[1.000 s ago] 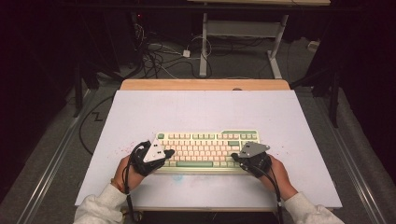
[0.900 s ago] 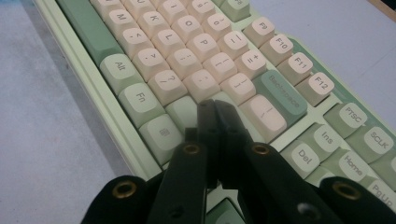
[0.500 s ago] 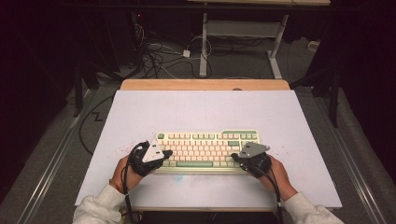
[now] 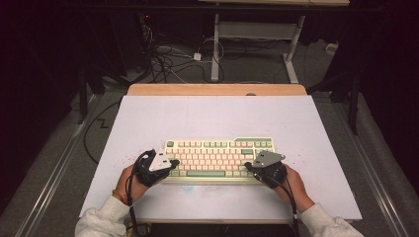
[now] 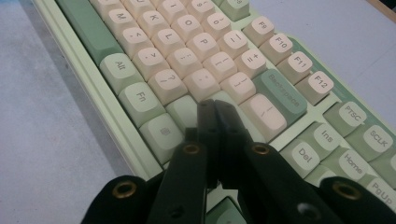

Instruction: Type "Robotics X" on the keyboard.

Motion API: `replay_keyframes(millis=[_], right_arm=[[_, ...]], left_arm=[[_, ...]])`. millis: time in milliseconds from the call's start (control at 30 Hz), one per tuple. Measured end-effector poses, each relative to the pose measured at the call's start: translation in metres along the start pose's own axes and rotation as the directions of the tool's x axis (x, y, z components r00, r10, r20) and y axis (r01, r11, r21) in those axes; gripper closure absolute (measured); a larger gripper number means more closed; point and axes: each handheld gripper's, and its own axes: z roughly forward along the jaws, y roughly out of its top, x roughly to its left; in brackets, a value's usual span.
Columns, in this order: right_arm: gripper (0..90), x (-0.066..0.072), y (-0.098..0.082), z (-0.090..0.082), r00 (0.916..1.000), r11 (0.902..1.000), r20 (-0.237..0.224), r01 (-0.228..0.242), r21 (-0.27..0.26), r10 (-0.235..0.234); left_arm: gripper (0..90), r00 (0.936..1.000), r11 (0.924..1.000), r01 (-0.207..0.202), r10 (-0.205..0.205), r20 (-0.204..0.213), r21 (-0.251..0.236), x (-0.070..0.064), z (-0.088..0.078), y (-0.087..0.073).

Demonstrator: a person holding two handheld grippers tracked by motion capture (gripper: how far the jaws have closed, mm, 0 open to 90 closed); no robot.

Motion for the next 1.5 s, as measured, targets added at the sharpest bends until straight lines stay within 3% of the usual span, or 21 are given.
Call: replay_keyframes(millis=[700, 1167, 1500], right_arm=[[90.0, 0.0, 0.0, 0.0, 1.0, 1.0, 0.002, 0.002, -0.001, -0.002], [90.0, 0.0, 0.0, 0.0, 1.0, 1.0, 0.002, 0.003, -0.001, -0.003], [90.0, 0.001, 0.0, 0.0, 1.0, 1.0, 0.004, 0.0, 0.0, 0.0]], left_arm=[[87.3, 0.9998, 0.9996, 0.012, -0.013, 0.014, 0.026, 0.005, 0.008, -0.002], [87.3, 0.9999, 0.9999, 0.008, -0.008, 0.013, 0.01, 0.003, 0.011, 0.002], [87.3, 0.9993, 0.9999, -0.013, 0.013, 0.036, -0.004, -0.002, 0.019, 0.012]])
